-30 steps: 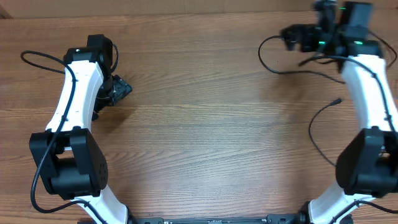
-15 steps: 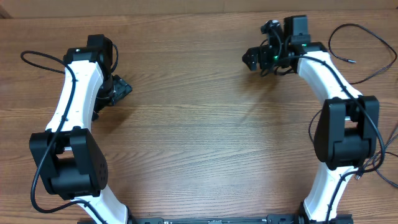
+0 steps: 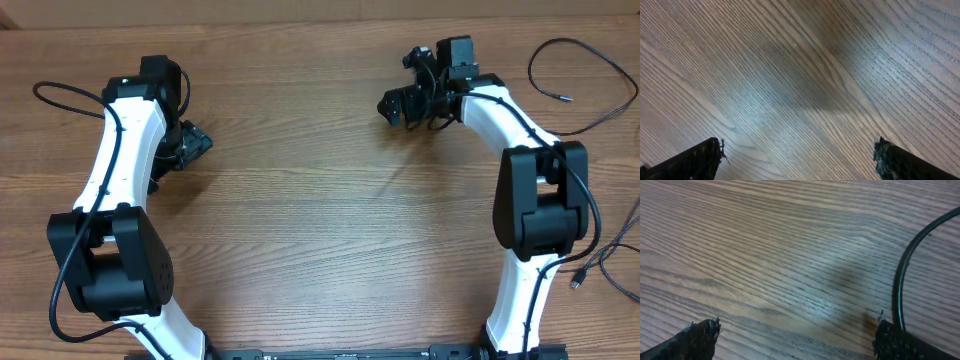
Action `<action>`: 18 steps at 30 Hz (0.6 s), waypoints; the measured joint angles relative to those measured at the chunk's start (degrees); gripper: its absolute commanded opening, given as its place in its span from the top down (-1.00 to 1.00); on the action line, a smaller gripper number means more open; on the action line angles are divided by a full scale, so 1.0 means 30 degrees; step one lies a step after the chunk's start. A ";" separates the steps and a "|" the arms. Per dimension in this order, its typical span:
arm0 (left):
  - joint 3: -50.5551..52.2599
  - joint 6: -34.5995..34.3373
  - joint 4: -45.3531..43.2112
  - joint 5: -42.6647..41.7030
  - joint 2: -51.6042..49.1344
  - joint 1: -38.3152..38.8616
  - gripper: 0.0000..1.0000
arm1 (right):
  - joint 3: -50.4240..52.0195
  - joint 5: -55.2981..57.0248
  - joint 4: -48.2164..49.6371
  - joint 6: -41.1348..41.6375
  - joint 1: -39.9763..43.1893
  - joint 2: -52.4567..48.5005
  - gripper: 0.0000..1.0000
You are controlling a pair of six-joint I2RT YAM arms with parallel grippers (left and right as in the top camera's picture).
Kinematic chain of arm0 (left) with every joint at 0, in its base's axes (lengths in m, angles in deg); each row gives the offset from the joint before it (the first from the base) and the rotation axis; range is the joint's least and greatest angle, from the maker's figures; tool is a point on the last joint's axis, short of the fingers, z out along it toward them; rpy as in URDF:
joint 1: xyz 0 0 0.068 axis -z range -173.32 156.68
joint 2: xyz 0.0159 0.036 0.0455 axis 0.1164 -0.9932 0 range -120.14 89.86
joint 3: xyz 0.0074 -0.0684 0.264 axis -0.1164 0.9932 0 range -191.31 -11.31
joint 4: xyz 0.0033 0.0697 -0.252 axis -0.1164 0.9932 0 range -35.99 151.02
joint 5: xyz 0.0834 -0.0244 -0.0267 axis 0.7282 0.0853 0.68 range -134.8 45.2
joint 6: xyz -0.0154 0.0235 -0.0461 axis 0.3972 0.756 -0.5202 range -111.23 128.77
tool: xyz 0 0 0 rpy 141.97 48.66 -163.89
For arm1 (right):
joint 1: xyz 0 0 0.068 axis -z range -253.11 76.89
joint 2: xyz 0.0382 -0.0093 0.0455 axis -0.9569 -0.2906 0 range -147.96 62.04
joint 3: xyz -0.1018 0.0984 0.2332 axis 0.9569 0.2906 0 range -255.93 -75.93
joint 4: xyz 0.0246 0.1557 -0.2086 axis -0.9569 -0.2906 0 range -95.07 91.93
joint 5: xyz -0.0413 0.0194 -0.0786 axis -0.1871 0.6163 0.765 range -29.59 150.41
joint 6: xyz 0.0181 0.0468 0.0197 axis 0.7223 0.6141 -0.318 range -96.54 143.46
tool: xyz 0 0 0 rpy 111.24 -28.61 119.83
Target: Untangle cables
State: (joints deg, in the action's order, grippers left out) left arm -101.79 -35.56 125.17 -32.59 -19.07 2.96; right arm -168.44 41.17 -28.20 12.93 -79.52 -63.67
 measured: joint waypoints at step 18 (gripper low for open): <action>0.0000 -0.0007 0.0000 0.0000 0.0000 -0.0007 -0.99 | 0.0000 0.0095 0.1195 -0.0022 0.0022 -0.1137 -1.00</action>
State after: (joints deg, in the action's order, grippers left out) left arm -101.79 -35.59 125.17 -32.59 -19.07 2.94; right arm -168.44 41.45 -24.62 12.87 -79.46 -67.08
